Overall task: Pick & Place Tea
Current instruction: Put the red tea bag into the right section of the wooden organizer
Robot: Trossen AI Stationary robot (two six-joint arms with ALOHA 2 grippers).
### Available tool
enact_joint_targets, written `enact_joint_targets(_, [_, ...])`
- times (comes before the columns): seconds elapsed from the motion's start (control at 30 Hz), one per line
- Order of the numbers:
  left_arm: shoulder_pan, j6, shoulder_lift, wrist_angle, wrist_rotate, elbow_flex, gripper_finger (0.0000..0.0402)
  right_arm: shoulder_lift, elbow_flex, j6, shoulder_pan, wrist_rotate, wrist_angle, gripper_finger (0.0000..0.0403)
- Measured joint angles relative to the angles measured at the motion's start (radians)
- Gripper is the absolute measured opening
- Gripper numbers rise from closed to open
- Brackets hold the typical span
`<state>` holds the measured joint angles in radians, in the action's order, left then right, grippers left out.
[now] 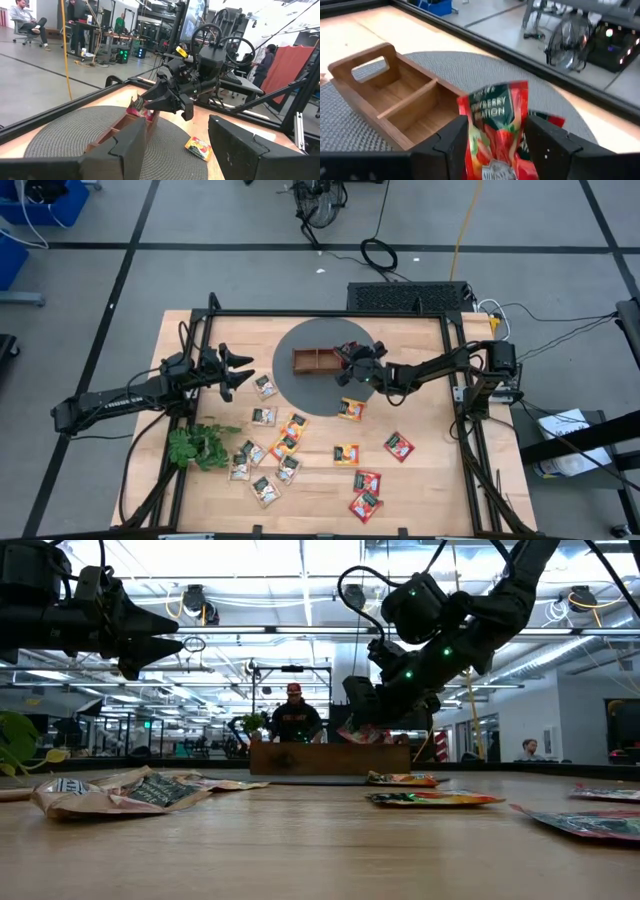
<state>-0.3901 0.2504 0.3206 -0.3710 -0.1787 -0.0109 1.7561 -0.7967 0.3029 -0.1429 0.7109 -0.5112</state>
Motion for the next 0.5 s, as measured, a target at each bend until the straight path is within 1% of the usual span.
enact_joint_targets(0.13, [0.0,0.0,0.0,0.0,0.0,0.0,0.0214,-0.016,0.0,-0.141,0.0,0.0,-0.034,0.0169])
enact_joint_targets(0.3, [0.0,0.0,0.0,0.0,0.0,0.0,0.0214,-0.086,0.0,-0.225,0.0,0.002,-0.03,0.0161])
enact_joint_targets(0.4, [0.0,0.0,0.0,0.0,0.0,0.0,0.0214,-0.136,-0.001,-0.305,0.0,-0.013,-0.037,0.0159])
enact_joint_targets(0.5, [0.0,0.0,0.0,0.0,0.0,0.0,0.0214,-0.19,-0.038,-0.363,-0.008,-0.107,0.058,0.0159])
